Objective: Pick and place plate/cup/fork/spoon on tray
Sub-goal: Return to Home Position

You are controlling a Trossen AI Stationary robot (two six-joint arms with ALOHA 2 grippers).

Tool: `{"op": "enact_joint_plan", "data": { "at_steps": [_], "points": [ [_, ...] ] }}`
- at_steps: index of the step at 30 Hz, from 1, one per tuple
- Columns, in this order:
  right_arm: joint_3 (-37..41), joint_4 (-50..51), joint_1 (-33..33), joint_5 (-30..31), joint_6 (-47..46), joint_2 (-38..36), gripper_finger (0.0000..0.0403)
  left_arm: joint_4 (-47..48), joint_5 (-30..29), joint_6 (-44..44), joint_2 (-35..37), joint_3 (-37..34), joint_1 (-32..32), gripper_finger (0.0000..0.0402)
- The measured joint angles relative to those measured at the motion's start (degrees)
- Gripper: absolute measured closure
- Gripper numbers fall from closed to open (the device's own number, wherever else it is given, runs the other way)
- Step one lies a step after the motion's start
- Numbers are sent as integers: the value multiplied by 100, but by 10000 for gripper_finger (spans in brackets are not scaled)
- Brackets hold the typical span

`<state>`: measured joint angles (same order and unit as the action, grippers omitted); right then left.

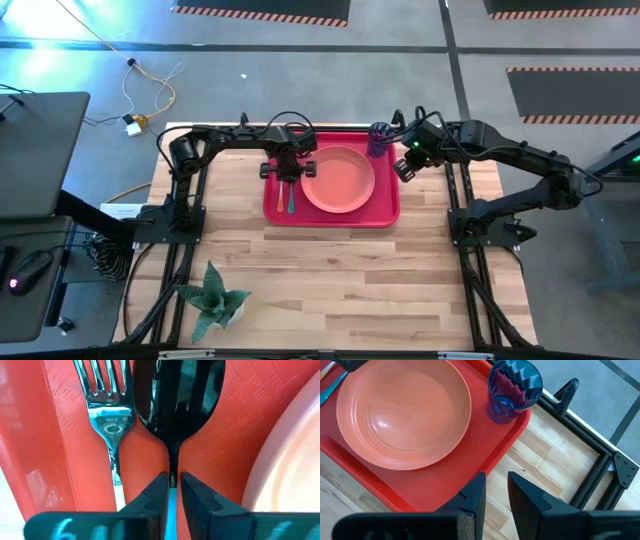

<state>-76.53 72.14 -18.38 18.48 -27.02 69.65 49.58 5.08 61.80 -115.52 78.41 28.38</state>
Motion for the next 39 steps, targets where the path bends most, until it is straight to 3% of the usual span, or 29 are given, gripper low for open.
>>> {"op": "enact_joint_plan", "data": {
  "at_steps": [11,20,30,36,39],
  "points": [
    [0,0,1,0,-1,0,329,13,17,-52,8,0,0,355],
    [0,-4,0,0,-1,0,329,58,-27,-108,419,0,0,355],
    [0,-4,-1,0,-2,0,329,74,-45,-581,1270,0,-73,355],
    [0,-6,1,-2,-1,0,329,61,-102,-1298,2151,0,-293,355],
    [0,-11,1,-4,-13,0,329,12,-404,-1688,2656,0,-567,355]
  ]
}}
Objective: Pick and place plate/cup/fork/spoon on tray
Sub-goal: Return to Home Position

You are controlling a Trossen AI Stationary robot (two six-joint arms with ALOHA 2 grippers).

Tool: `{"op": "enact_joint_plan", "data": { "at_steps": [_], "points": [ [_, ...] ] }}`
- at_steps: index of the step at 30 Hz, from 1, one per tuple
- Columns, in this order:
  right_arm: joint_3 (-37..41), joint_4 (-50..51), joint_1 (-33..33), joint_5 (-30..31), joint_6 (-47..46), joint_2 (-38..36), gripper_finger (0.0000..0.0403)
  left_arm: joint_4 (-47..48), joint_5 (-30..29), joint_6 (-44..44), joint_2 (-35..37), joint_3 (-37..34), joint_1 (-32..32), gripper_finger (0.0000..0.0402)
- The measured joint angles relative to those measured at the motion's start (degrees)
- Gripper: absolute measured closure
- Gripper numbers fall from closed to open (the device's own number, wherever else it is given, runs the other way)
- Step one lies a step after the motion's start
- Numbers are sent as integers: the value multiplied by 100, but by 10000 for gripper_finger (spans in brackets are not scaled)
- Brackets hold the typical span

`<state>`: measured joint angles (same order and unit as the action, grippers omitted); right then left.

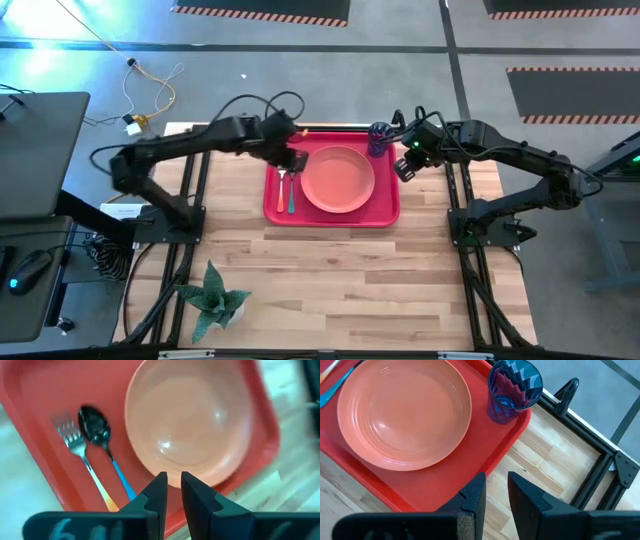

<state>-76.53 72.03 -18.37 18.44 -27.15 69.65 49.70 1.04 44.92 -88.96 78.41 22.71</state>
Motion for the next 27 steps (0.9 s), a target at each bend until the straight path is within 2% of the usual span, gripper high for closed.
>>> {"op": "enact_joint_plan", "data": {
  "at_steps": [7,16,19,22,27],
  "points": [
    [0,-7,0,-1,-563,2,329,-10,-987,-1041,1017,0,-960,355],
    [0,-11,0,-254,-1116,2,329,-101,-1539,-1924,1966,-177,-2013,355],
    [0,-34,4,-412,-1229,2,329,-513,-1555,-1996,2523,-863,-2241,355],
    [0,-92,4,-526,-1347,2,329,-1195,-1554,-1888,3260,-1855,-2374,355],
    [0,-445,4,-536,-1338,2,329,-2140,-1247,-1866,4551,-3435,-2517,355]
  ]
}}
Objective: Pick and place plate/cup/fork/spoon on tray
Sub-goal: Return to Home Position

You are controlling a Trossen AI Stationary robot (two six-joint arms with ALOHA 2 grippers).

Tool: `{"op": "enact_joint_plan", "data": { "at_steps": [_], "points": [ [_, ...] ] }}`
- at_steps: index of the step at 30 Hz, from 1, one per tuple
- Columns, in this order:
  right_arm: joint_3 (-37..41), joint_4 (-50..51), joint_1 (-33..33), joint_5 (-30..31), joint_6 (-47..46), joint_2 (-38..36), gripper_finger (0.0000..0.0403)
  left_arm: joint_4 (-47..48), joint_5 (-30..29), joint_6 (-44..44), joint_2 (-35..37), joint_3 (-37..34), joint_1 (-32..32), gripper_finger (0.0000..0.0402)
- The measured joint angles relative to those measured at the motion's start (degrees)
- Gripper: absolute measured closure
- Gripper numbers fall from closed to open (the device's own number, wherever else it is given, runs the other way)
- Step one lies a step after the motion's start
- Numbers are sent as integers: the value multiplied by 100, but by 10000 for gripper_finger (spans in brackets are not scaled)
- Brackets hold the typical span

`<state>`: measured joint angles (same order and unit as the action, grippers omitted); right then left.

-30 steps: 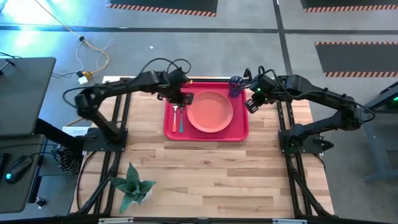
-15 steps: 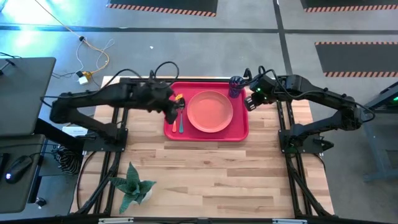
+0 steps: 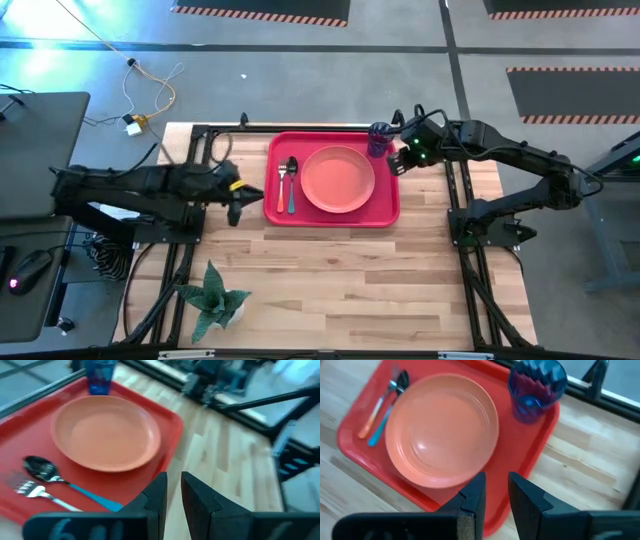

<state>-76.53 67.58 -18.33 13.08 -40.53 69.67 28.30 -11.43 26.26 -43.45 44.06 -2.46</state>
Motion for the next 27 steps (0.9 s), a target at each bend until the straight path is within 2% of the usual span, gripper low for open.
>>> {"op": "enact_joint_plan", "data": {
  "at_steps": [7,16,22,27],
  "points": [
    [0,-677,0,48,166,0,329,-1445,40,-197,1585,-1794,-179,355],
    [0,-1656,0,22,614,0,329,-2204,79,-297,3045,-3413,-185,355],
    [0,-1813,0,13,888,0,329,-2405,-61,-245,3671,-4097,-183,355],
    [0,-1842,0,-117,1003,-66,329,-2550,-94,-478,3708,-4152,-168,355]
  ]
}}
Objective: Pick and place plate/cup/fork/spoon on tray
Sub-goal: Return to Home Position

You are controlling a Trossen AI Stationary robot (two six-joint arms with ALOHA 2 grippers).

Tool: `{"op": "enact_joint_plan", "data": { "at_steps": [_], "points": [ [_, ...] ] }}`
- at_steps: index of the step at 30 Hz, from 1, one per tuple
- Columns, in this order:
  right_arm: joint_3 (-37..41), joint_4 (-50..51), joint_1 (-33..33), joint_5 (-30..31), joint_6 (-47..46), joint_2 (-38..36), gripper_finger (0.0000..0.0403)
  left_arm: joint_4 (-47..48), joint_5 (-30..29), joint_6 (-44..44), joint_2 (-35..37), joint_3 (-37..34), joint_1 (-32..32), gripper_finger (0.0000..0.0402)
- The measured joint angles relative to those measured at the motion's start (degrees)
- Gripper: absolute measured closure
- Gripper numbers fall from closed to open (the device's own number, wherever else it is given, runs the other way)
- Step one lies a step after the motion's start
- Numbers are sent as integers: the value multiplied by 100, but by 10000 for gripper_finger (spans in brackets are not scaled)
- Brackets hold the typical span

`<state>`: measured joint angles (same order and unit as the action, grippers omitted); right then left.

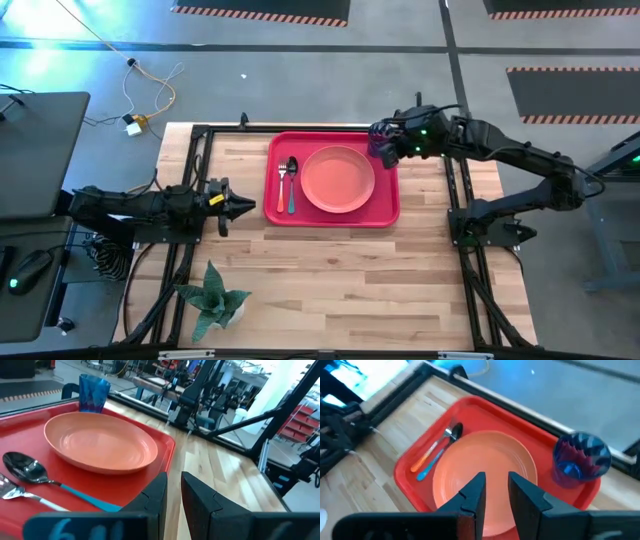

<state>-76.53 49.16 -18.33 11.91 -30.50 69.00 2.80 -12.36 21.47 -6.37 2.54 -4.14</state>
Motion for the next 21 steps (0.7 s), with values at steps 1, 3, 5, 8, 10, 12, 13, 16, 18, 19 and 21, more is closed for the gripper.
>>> {"op": "enact_joint_plan", "data": {
  "at_steps": [1,3,5,8,10,12,13,16,18,19,21],
  "points": [
    [0,-39,0,-3,98,-47,329,5,-2,-2,-1,-4,0,355],
    [0,-102,0,39,349,-210,329,-12,-9,-4,-42,-4,0,355],
    [0,-122,3,356,623,-446,329,16,-9,-7,-90,1,0,355],
    [32,-173,95,1062,1091,-925,329,-10,-23,88,-189,3,0,355],
    [235,-306,193,1389,1441,-1361,329,12,-19,170,-221,1,0,355],
    [674,-590,268,1427,1603,-1900,329,-8,-22,174,-253,2,0,355],
    [978,-773,284,1397,1610,-2208,329,10,-23,120,-260,3,0,355],
    [1989,-1507,313,1207,1552,-3102,329,-6,-22,-224,-267,3,0,355],
    [2601,-2017,313,877,1545,-3619,329,10,-22,-523,-273,3,0,355],
    [2861,-2261,313,641,1539,-3835,329,4,-22,-686,-271,3,0,355],
    [3321,-2572,313,157,1554,-4218,329,2,-22,-1021,-271,3,0,355]
  ]
}}
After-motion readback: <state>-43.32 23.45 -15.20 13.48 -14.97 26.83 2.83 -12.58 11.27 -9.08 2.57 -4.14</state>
